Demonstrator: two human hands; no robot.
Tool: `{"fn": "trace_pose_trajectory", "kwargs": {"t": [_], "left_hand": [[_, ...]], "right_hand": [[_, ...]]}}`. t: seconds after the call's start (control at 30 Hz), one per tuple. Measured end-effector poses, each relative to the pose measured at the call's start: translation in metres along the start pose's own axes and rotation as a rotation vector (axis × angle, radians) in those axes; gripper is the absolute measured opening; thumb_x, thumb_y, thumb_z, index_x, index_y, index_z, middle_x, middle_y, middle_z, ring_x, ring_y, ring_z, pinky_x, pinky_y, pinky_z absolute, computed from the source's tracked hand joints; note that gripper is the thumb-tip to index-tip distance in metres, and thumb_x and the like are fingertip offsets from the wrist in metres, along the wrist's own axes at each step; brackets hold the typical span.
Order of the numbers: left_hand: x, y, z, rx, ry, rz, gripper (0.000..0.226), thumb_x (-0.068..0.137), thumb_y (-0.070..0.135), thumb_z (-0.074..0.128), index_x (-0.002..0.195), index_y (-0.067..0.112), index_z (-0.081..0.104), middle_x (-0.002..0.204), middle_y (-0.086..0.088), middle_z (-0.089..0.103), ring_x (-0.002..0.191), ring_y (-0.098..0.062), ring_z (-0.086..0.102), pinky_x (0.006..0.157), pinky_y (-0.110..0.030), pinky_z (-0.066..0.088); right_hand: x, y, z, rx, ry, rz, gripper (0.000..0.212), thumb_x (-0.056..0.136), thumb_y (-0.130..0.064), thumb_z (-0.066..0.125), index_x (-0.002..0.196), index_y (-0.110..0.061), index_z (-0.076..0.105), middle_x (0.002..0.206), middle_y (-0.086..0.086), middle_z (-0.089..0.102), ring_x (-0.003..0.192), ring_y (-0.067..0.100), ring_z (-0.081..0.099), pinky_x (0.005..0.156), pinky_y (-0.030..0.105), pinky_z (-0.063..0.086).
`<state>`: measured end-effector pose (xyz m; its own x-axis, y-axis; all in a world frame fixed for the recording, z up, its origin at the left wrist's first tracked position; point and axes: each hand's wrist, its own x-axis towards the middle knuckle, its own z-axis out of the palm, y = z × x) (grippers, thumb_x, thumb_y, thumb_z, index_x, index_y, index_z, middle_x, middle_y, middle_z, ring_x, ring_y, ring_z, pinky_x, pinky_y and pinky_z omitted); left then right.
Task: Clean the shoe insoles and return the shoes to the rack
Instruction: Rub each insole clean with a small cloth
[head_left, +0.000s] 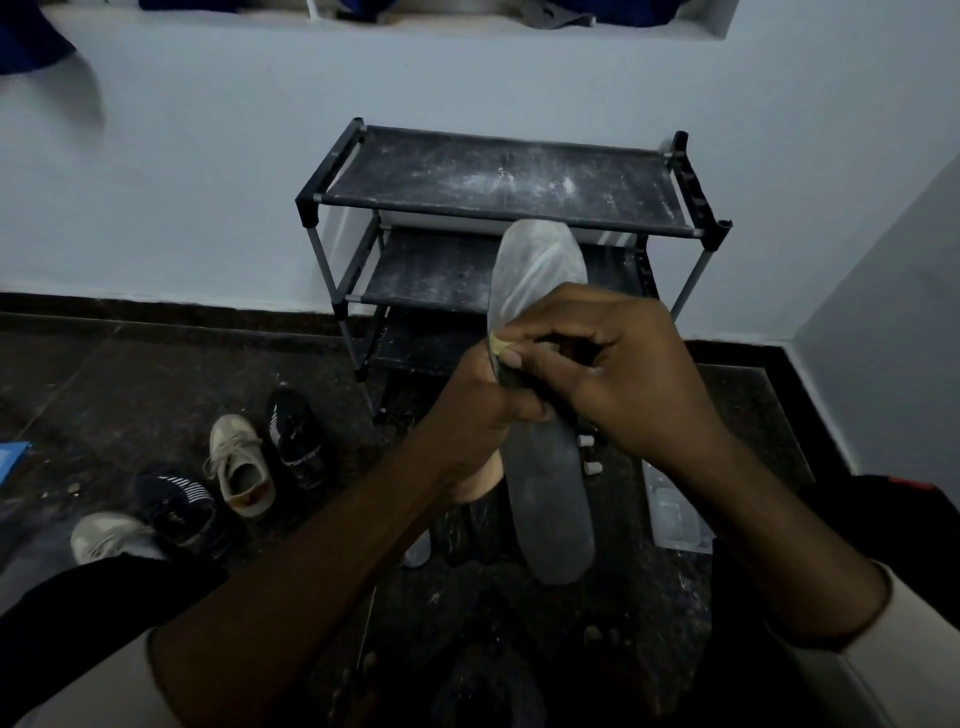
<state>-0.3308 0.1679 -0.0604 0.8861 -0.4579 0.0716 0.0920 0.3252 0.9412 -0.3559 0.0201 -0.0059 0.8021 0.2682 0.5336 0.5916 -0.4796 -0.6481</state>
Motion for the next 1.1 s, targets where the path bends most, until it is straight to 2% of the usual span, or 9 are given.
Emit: {"fn": "trace_pose_trajectory", "kwargs": {"t": [0.1,0.2,0.37,0.5,0.6,0.67,0.87,0.93,1.1], "left_hand": [[-0.002,0.001,0.0,0.003,0.004,0.007,0.046,0.064,-0.014,0.057,0.109,-0.01,0.058,0.102,-0.023,0.059,0.099,-0.034,0.059,0.079,-0.031,0.053],[-0.003,0.001,0.002,-0.009,-0.036,0.011,0.054,0.066,-0.017,0.056,0.119,-0.009,0.056,0.106,-0.017,0.066,0.103,-0.026,0.065,0.083,-0.029,0.054],[-0.003,0.002,0.003,-0.005,-0.018,-0.004,0.039,0.062,-0.014,0.058,0.099,-0.003,0.06,0.094,-0.014,0.065,0.095,-0.026,0.063,0.079,-0.032,0.051],[-0.004,0.0,0.007,-0.007,-0.048,-0.009,0.046,0.063,-0.016,0.057,0.106,0.0,0.061,0.097,-0.008,0.069,0.098,-0.022,0.066,0.081,-0.031,0.053],[-0.003,0.001,0.006,0.033,-0.002,-0.023,0.036,0.059,-0.014,0.059,0.092,0.001,0.063,0.086,-0.007,0.068,0.088,-0.021,0.066,0.076,-0.03,0.052],[-0.004,0.0,0.005,0.031,0.005,-0.035,0.04,0.06,-0.014,0.06,0.097,0.001,0.063,0.089,-0.009,0.068,0.091,-0.023,0.066,0.077,-0.031,0.052],[-0.004,0.001,0.006,0.006,0.001,-0.072,0.048,0.061,-0.014,0.06,0.108,-0.002,0.058,0.096,-0.012,0.067,0.09,-0.025,0.066,0.075,-0.032,0.053],[-0.005,0.001,0.005,-0.024,0.023,-0.086,0.043,0.061,-0.014,0.061,0.102,-0.002,0.059,0.092,-0.013,0.067,0.089,-0.026,0.067,0.074,-0.032,0.053],[-0.003,0.001,0.002,-0.013,0.117,-0.087,0.06,0.066,-0.007,0.065,0.125,-0.007,0.055,0.112,-0.028,0.066,0.107,-0.042,0.065,0.093,-0.052,0.052]], "right_hand": [[-0.001,0.0,-0.007,0.049,-0.107,0.045,0.016,0.086,-0.008,0.079,0.102,-0.011,0.08,0.096,-0.005,0.076,0.09,0.01,0.073,0.081,0.035,0.06],[0.002,-0.001,-0.005,0.037,-0.038,0.028,0.013,0.087,-0.01,0.079,0.1,-0.011,0.081,0.094,-0.005,0.076,0.088,0.011,0.073,0.079,0.038,0.06],[0.001,-0.002,-0.014,0.052,-0.197,0.063,0.015,0.086,-0.01,0.08,0.101,-0.012,0.081,0.097,-0.005,0.077,0.092,0.011,0.074,0.082,0.039,0.06],[0.004,-0.002,-0.015,0.003,-0.109,0.029,0.013,0.087,-0.009,0.079,0.099,-0.011,0.081,0.094,-0.006,0.076,0.088,0.009,0.073,0.079,0.038,0.06],[0.002,-0.005,-0.015,0.023,-0.21,0.012,0.014,0.087,-0.008,0.078,0.1,-0.011,0.081,0.096,-0.004,0.076,0.09,0.009,0.073,0.08,0.037,0.06],[0.002,-0.004,-0.018,0.025,-0.259,0.027,0.014,0.087,-0.008,0.078,0.1,-0.012,0.081,0.097,-0.004,0.077,0.091,0.009,0.073,0.081,0.037,0.06],[0.001,0.003,-0.018,-0.079,-0.107,0.081,0.012,0.087,-0.009,0.079,0.098,-0.014,0.082,0.094,-0.007,0.076,0.086,0.005,0.072,0.078,0.037,0.06],[0.0,0.003,-0.019,-0.087,-0.135,0.094,0.014,0.086,-0.007,0.078,0.098,-0.014,0.082,0.095,-0.008,0.076,0.087,0.003,0.072,0.079,0.034,0.06],[-0.001,0.002,-0.017,-0.125,-0.087,0.104,0.012,0.087,-0.01,0.078,0.097,-0.015,0.081,0.092,-0.009,0.075,0.085,0.002,0.071,0.078,0.027,0.059]]}}
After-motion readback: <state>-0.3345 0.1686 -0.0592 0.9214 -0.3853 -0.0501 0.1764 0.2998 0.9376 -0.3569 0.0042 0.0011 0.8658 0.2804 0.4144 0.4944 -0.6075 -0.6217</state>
